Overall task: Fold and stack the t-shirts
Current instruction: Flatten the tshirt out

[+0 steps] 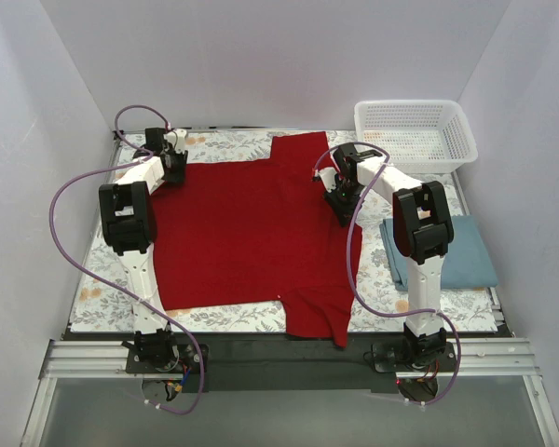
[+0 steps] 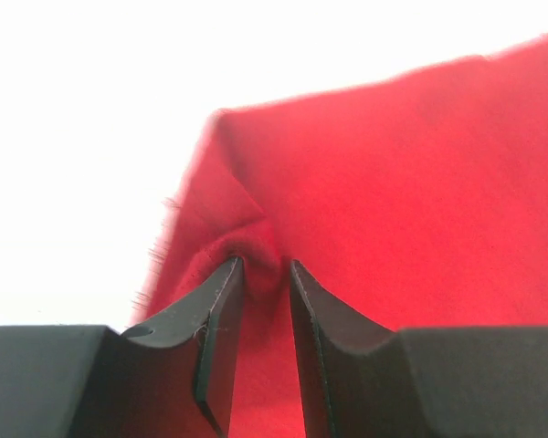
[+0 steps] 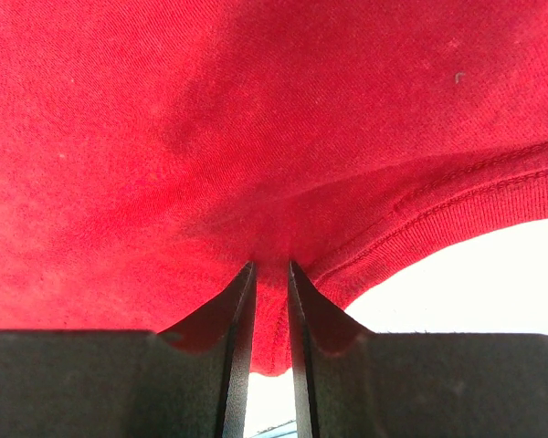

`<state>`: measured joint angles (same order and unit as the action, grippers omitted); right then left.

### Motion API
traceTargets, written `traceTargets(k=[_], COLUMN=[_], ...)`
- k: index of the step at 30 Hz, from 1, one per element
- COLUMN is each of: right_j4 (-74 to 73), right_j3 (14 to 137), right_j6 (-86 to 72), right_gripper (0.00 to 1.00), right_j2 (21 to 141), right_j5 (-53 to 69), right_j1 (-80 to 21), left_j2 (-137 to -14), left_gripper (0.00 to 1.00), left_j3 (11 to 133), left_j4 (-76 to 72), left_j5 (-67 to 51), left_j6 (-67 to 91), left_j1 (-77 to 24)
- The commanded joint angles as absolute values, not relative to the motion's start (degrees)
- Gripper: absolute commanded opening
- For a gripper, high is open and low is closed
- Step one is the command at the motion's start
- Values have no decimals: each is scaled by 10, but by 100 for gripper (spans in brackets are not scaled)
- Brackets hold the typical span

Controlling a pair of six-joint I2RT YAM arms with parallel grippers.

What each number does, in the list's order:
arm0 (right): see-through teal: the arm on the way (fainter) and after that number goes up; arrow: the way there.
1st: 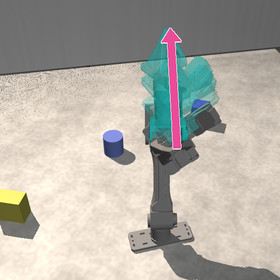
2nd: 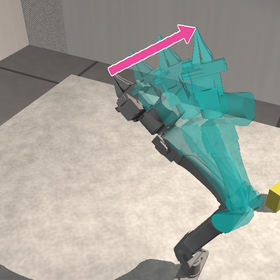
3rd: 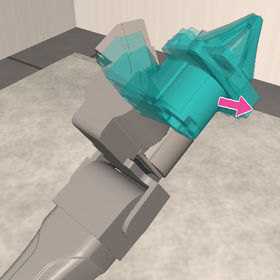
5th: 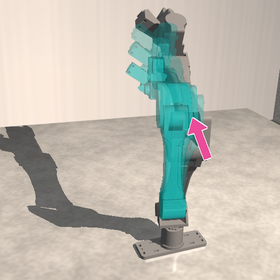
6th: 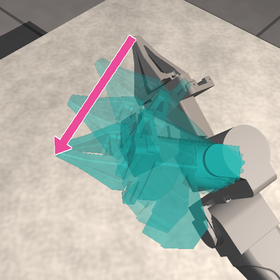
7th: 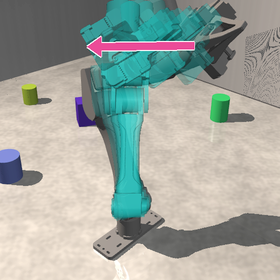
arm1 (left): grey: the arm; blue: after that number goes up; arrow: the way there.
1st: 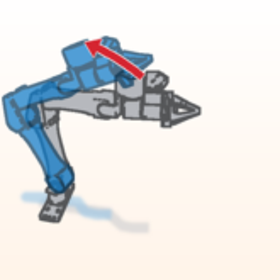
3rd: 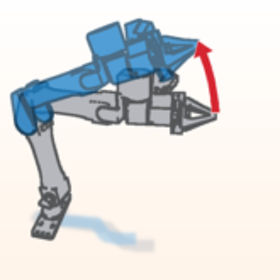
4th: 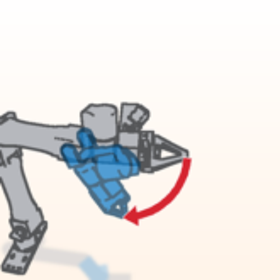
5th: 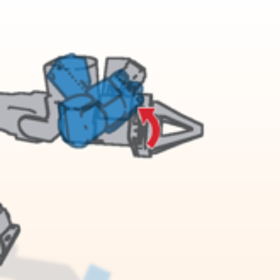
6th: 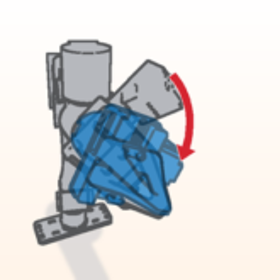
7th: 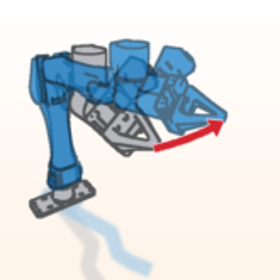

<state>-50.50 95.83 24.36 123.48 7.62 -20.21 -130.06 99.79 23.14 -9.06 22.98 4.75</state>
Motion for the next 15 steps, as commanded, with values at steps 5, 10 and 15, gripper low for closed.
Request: traceTargets(k=[5, 10, 15], right_j4=[-505, -506, -506], right_j3=[955, 961, 976], right_j6=[250, 250, 251], right_gripper=[26, 26, 26], right_j2=[1231, 1221, 1202], right_j5=[69, 75, 84], right_j1=[-198, -198, -198], left_j2=[-1367, -1340, -1246], left_gripper=[26, 34, 34], left_j3=[1164, 1155, 1050], left_j4=[194, 151, 159], left_j5=[42, 19, -73], left_j6=[167, 158, 182], left_j1=[104, 115, 117])
